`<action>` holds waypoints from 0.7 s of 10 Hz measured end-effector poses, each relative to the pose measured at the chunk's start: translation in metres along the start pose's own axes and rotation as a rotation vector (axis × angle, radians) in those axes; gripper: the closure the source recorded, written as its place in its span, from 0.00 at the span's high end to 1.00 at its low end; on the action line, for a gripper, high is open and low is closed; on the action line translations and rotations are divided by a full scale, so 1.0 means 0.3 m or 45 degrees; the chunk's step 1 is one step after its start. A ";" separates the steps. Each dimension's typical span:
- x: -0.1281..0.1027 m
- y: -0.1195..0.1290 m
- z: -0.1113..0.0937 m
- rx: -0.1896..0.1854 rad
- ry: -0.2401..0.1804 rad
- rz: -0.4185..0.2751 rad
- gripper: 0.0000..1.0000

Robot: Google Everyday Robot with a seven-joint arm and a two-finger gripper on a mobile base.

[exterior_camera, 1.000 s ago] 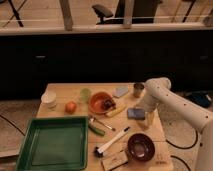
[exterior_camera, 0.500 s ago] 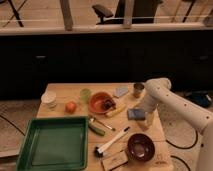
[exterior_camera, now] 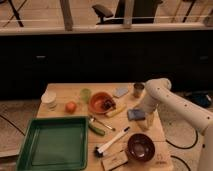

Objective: Place sponge in tray

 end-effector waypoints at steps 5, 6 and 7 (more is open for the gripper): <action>-0.017 0.011 -0.001 -0.007 -0.001 -0.012 0.80; -0.021 0.013 0.000 -0.009 0.000 -0.015 0.80; -0.023 0.014 -0.001 -0.009 0.002 -0.018 0.80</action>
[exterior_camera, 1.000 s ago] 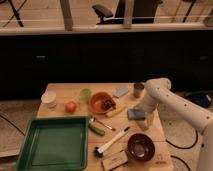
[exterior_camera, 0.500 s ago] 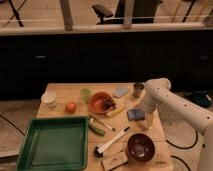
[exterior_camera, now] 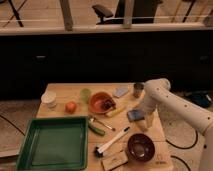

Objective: Place sponge in tray

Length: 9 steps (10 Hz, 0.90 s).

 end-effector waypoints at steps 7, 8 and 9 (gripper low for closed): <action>-0.019 0.008 0.000 -0.003 0.004 -0.013 0.80; -0.023 0.008 0.000 -0.003 0.007 -0.017 0.80; -0.024 0.008 -0.001 -0.002 0.009 -0.018 0.80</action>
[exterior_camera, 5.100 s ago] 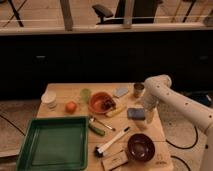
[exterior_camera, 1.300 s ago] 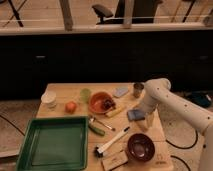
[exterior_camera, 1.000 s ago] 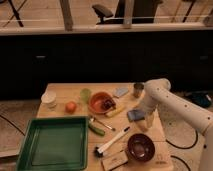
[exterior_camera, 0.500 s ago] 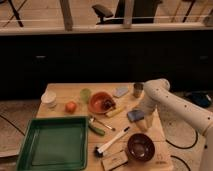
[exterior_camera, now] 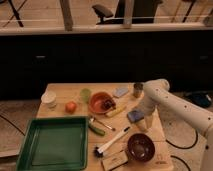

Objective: Place sponge in tray

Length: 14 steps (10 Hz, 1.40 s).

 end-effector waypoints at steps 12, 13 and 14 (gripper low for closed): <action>-0.014 0.004 0.004 0.008 0.025 -0.028 0.80; -0.014 0.003 0.005 0.009 0.027 -0.030 0.80; -0.014 0.003 0.003 0.012 0.030 -0.032 0.80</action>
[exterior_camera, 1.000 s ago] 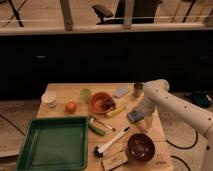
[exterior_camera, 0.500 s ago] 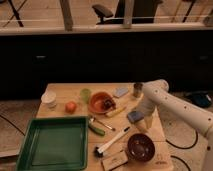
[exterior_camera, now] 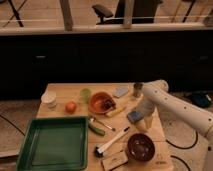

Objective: Place sponge in tray

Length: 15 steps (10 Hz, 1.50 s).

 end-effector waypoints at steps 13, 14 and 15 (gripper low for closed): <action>0.006 0.003 0.002 0.019 0.023 -0.034 0.80; 0.006 0.003 0.002 0.020 0.025 -0.038 0.80; 0.006 0.002 0.002 0.022 0.026 -0.042 0.80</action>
